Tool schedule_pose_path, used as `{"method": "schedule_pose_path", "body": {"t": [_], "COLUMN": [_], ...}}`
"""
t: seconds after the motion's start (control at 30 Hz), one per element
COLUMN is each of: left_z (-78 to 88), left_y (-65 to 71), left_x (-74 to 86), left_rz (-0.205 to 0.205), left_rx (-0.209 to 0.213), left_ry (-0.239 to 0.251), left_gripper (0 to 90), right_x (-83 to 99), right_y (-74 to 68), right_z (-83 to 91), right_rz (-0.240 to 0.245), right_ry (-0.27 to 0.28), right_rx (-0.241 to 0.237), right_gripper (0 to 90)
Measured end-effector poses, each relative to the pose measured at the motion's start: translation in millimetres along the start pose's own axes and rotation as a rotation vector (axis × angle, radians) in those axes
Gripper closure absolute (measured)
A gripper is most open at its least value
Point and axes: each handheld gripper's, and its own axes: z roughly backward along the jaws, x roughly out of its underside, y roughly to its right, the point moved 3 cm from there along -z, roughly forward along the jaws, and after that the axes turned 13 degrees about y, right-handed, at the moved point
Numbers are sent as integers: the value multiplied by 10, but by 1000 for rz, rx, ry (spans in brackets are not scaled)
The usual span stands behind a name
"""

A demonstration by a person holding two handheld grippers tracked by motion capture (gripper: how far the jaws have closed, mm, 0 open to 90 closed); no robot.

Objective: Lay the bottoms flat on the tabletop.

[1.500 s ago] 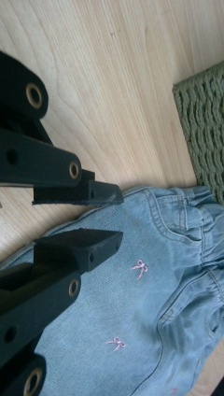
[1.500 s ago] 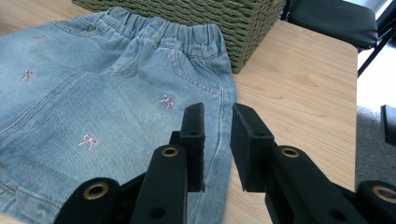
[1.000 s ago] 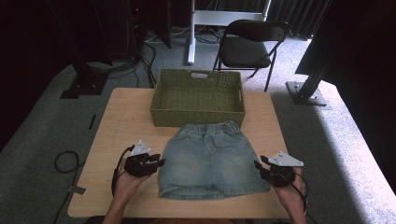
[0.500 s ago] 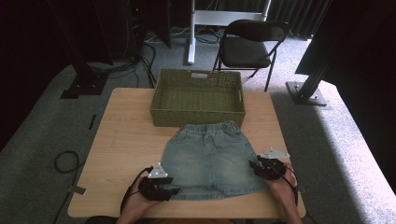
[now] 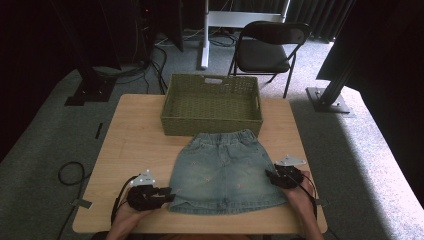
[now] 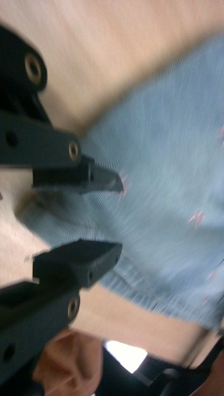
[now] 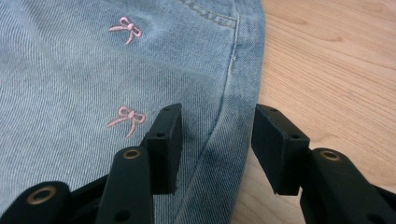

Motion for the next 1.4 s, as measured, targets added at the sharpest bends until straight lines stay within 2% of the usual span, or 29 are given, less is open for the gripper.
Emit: {"method": "schedule_pose_path", "body": {"t": [0.1,0.13,0.17,0.23,0.3,0.4,0.53,0.63,0.67,0.73,0.8,0.83,0.87,0.93,1.0,1.2,1.33,1.37,1.4], "left_z": [-21,-21,-114,-228,-356,-564,-759,-819,-845,-878,-883,-889,-893,-896,-880,-745,-601,-565,-529], "left_y": [-143,-143,-243,-358,-470,-605,-701,-719,-726,-731,-733,-723,-713,-699,-698,-714,-795,-824,-856], "left_x": [-52,-52,-83,-122,-165,-236,-303,-305,-300,-285,-291,-291,-288,-268,-255,-248,-221,-209,-198], "left_rz": [4,4,-3,5,19,36,69,91,98,126,146,148,136,138,132,111,108,102,99], "left_rx": [-95,-95,-166,-212,-238,-254,-239,-236,-232,-212,-201,-200,-204,-198,-197,-220,-265,-288,-305], "left_ry": [11,11,3,8,7,-4,-23,-33,-46,-51,-59,-65,-72,-75,-60,-52,-53,-59,-63], "left_gripper": [571,561,532,505,464,423,404,436,488,515,597,597,637,781,850,856,856,856,856], "right_x": [1,1,0,0,0,6,8,10,9,6,-3,-3,-6,-14,-25,-48,-46,-50,-50], "right_y": [12,12,11,10,13,24,34,40,40,39,44,44,46,46,44,58,40,21,21], "right_z": [-19,-19,-36,-44,-45,-46,-42,-42,-41,-38,-35,-35,-35,-33,-27,-30,-38,-34,-34], "right_rz": [-5,-5,-9,-9,-11,-18,-23,-27,-28,-28,-29,-29,-30,-30,-31,-44,-48,-26,-26], "right_ry": [-1,-1,-2,-3,-1,1,3,5,7,8,16,16,19,24,32,39,38,36,36], "right_rx": [3,3,4,5,4,3,3,5,6,7,9,9,10,13,14,6,-19,-6,-6], "right_gripper": [523,523,520,519,514,508,501,500,500,500,500,500,500,500,500,500,489,492,492]}}
